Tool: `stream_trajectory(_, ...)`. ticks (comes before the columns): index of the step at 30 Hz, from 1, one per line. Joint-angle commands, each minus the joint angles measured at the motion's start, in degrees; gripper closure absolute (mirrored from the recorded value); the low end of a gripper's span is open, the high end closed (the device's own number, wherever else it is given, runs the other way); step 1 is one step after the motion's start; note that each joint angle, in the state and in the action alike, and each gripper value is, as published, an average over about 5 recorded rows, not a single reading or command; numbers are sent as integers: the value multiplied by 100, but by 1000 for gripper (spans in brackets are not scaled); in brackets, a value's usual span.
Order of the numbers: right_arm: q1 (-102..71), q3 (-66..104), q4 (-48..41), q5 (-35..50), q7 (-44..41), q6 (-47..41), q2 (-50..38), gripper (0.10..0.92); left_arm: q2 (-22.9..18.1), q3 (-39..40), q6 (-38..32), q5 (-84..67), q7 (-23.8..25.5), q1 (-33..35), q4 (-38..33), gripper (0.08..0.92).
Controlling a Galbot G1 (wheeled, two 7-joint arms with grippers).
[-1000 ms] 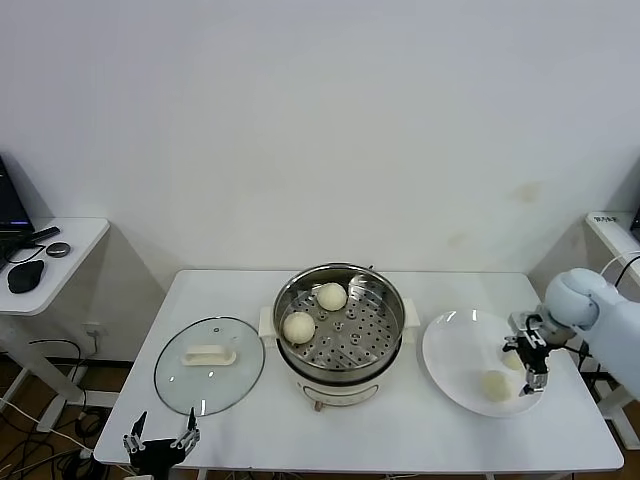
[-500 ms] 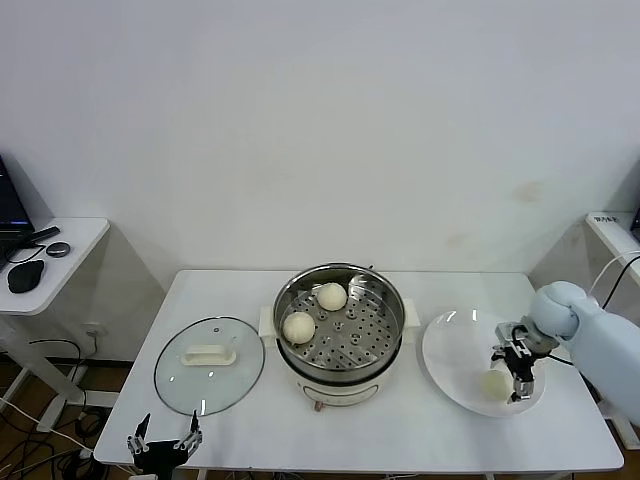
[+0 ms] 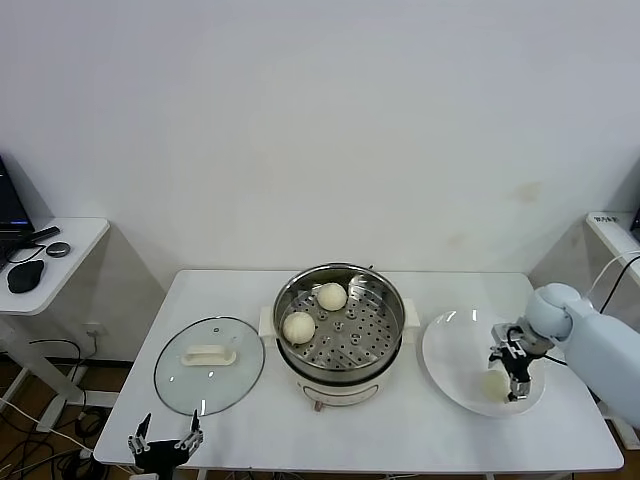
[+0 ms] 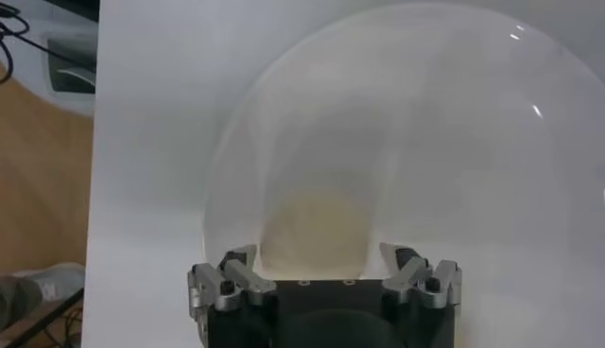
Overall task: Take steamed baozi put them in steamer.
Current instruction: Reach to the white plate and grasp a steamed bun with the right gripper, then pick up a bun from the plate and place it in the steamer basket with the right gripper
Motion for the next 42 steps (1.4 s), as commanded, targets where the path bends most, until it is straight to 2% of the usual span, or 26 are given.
stream_trajectory(1,-25,29,-21,-12,9,-15,9,325,-1,5,1,0,0,-4,6,177)
stream_trajectory(9,147,66,21,139,13,-68,-57,535,7,21,10,-4,5,-26,14,177)
stream_trajectory(12,502,-30,53,372,31,-149,-97,587,8,35,10,-4,5,-35,8,177)
stream_trajectory(18,2222,-848,73,1223,-35,-300,60,601,2,32,26,-34,16,-107,-69,177)
stream_trajectory(25,4470,-2353,-35,2420,-174,-162,910,597,-21,8,44,7,-24,-117,-268,177)
stream_trajectory(27,4888,-2613,-108,2887,-144,176,1190,598,-28,13,28,48,-47,-100,-315,177)
stream_trajectory(29,5125,-2843,-203,3364,-48,880,1431,599,-44,22,13,88,-67,-94,-341,177)
stream_trajectory(33,5328,-3538,-483,4219,649,3182,1882,600,-80,63,3,127,-86,-75,-371,177)
stream_trajectory(36,5352,-3868,-271,3820,1058,4217,2004,595,-90,88,-3,138,-96,-66,-404,177)
stream_trajectory(42,5368,-4294,653,2447,983,4646,2185,584,-131,95,4,130,-86,-36,-610,177)
